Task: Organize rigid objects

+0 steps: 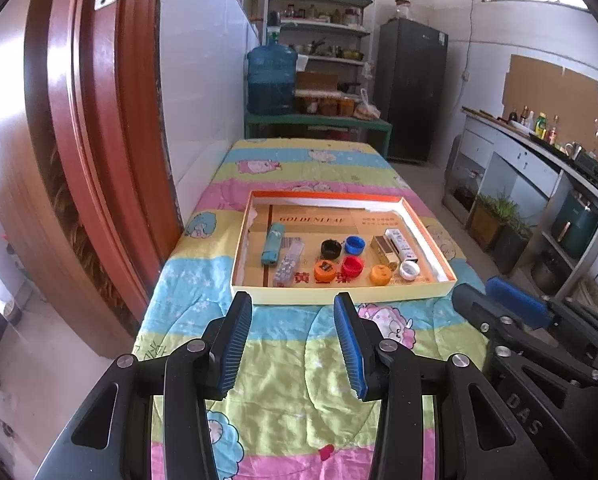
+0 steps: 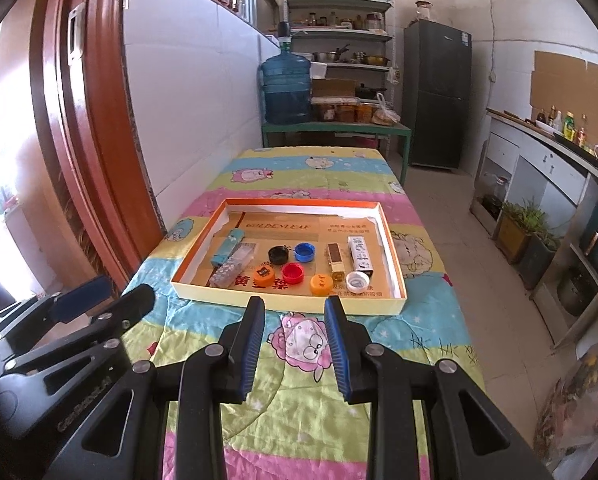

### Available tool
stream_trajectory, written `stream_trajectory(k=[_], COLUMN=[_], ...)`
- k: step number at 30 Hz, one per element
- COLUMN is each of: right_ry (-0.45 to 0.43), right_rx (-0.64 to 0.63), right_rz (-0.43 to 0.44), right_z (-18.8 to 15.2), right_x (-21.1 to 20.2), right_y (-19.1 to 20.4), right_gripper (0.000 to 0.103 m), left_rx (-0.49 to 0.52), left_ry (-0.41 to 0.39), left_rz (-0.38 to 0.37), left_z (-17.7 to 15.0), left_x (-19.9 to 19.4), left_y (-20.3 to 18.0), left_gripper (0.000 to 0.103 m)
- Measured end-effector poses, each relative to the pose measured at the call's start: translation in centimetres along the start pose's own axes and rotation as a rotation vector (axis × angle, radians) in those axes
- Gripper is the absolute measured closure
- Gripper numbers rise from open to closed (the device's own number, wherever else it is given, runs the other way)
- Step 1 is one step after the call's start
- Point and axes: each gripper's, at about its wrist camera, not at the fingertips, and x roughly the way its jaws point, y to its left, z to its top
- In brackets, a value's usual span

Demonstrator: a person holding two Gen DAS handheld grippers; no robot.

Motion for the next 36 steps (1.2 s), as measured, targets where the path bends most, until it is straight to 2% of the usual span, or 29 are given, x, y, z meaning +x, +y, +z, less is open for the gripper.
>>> stream_trajectory(k=[15, 36], right_ry=[-0.007, -0.013], right_rx=[-0.018, -0.027], right_rz=[-0.008, 0.004], right_z=[-0.4, -0.1], right_x=[-0.7, -1.1], right_y=[0.9, 1.5], right_gripper=[0.072, 0.072], left_rx=[0.009, -0.010], left_ry=[-0.040, -0.032], left_rz=[0.010, 0.016], left_z=[-0.2, -0.3], left_x=[-1.6, -1.5], left_y=[0.0, 0.8], left_gripper=[0.059, 0.059])
